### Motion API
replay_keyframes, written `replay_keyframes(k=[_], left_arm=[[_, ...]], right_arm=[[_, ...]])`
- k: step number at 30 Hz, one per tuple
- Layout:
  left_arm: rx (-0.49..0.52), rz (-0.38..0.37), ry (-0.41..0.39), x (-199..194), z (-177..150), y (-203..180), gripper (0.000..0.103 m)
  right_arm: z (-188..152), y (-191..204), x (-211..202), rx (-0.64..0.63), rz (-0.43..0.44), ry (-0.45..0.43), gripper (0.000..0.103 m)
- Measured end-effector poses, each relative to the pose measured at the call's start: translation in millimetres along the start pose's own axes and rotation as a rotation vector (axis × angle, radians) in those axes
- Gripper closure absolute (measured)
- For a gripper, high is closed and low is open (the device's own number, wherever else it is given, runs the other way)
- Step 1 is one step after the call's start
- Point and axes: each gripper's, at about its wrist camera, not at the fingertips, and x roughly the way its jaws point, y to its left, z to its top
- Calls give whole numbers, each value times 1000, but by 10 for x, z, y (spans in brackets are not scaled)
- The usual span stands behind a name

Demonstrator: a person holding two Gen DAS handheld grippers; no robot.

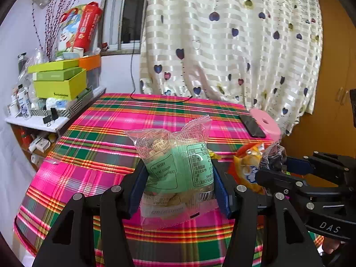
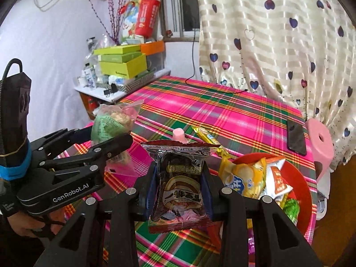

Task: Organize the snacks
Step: 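Carry the peanut packet and brown snack toward the red bowl with both tools, then lower both tools over the red bowl and open them to drop both snacks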

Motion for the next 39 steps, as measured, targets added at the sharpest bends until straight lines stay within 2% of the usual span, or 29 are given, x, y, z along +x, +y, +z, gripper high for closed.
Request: replay_keyframes(k=[15, 29, 39], left_arm=[[58, -28, 3, -77, -30, -329, 47], [85, -51, 36, 25, -54, -518, 47], [84, -170, 98, 202, -79, -711, 47]], right_arm=[[-189, -165, -241, 51, -10, -30, 70], [-290, -356, -310, 98, -22, -39, 70], [-430, -704, -391, 170, -74, -39, 70]])
